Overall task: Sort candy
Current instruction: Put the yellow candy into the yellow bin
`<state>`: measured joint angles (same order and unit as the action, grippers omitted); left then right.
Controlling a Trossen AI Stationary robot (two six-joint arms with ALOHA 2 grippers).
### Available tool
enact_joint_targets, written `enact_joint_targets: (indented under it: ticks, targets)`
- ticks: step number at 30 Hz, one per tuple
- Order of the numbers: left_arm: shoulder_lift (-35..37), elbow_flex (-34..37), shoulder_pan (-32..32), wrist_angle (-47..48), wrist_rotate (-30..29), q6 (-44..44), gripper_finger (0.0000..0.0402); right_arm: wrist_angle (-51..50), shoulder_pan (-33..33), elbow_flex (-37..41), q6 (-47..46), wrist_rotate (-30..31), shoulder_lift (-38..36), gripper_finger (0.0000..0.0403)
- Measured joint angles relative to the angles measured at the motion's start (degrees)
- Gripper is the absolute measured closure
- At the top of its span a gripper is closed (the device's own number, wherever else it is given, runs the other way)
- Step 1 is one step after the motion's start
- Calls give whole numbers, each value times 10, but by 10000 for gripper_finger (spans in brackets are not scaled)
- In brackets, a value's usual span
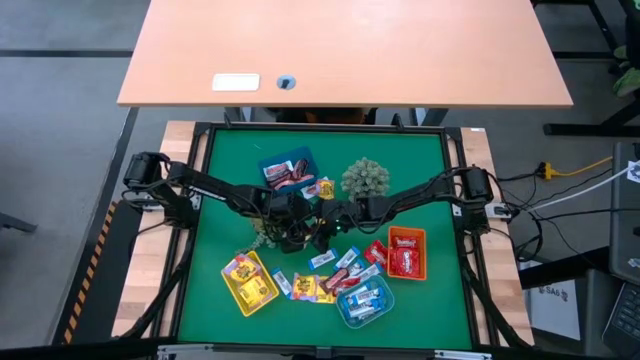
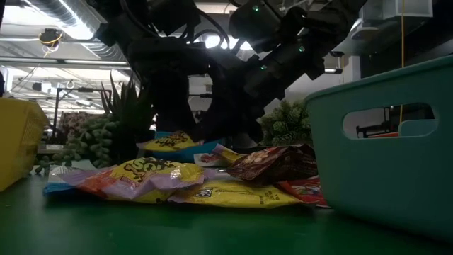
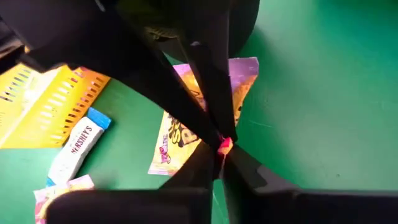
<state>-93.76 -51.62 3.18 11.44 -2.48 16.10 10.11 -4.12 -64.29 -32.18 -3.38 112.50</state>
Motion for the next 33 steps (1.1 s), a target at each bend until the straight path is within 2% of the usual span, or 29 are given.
enact_joint_targets:
  ticks: [7, 10, 18, 24, 33]
  targets:
    - [0, 0, 0, 0, -1, 1, 389, 0, 0, 0, 10, -3, 0, 385]
    - [0, 0, 0, 1, -1, 1, 359, 0, 0, 0, 11, -9, 0, 397]
    - [-1, 0, 0, 1, -3, -2, 277, -5, 0, -1, 24, -29, 0, 399]
    - [-1, -1, 0, -8, -3, 0, 273, -38, 2, -2, 44, -51, -15, 400]
    - [-1, -2, 0, -49, -3, 1, 274, -122, 0, -2, 74, -52, -65, 400]
